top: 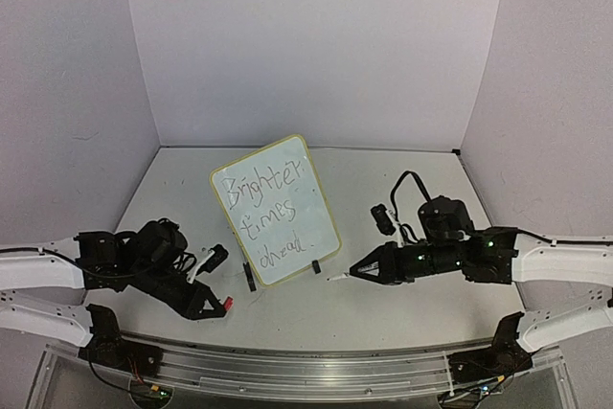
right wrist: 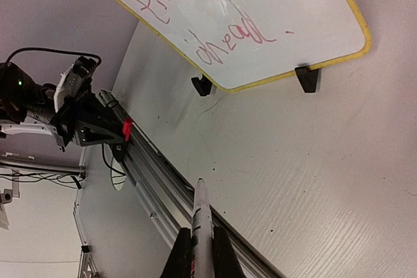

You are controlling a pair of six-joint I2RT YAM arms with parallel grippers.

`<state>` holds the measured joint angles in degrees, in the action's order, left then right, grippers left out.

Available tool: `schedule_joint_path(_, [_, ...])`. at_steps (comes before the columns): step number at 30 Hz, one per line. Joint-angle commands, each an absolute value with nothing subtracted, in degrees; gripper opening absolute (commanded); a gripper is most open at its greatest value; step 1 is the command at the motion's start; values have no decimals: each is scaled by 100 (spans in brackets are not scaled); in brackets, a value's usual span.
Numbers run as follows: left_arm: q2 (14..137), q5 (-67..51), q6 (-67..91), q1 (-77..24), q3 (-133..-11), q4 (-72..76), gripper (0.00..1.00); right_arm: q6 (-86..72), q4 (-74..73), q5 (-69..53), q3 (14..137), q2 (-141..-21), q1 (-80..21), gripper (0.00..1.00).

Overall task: Write a sentence on the whiteboard
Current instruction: Insert the whiteboard marker into the pen cap.

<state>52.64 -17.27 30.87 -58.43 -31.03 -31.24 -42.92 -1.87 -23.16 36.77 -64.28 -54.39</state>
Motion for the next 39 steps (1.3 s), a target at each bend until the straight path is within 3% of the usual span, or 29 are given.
schedule_joint_path(1, [5404, -1908, 2780, -6262, -3308, -2617, 0, -4462, 416, -3491, 3938, -6889, -5434, 0])
schedule_joint_path(4, [5546, -1805, 2651, -6597, -3447, -2360, 0, -4756, 1117, -4118, 3902, -7213, -5466, 0])
schedule_joint_path(12, [6206, -1784, 2384, -7185, -3867, -1954, 0, -4808, 1318, -4708, 4318, -7794, -5670, 0])
schedule_joint_path(21, [6924, -1808, 2356, -7676, -4115, -1403, 0, -4804, 1417, -4910, 4517, -8251, -6027, 0])
schedule_joint_path(39, [6965, -1802, 2301, -7815, -4151, -1336, 0, -4825, 1424, -4852, 4366, -8355, -6075, 0])
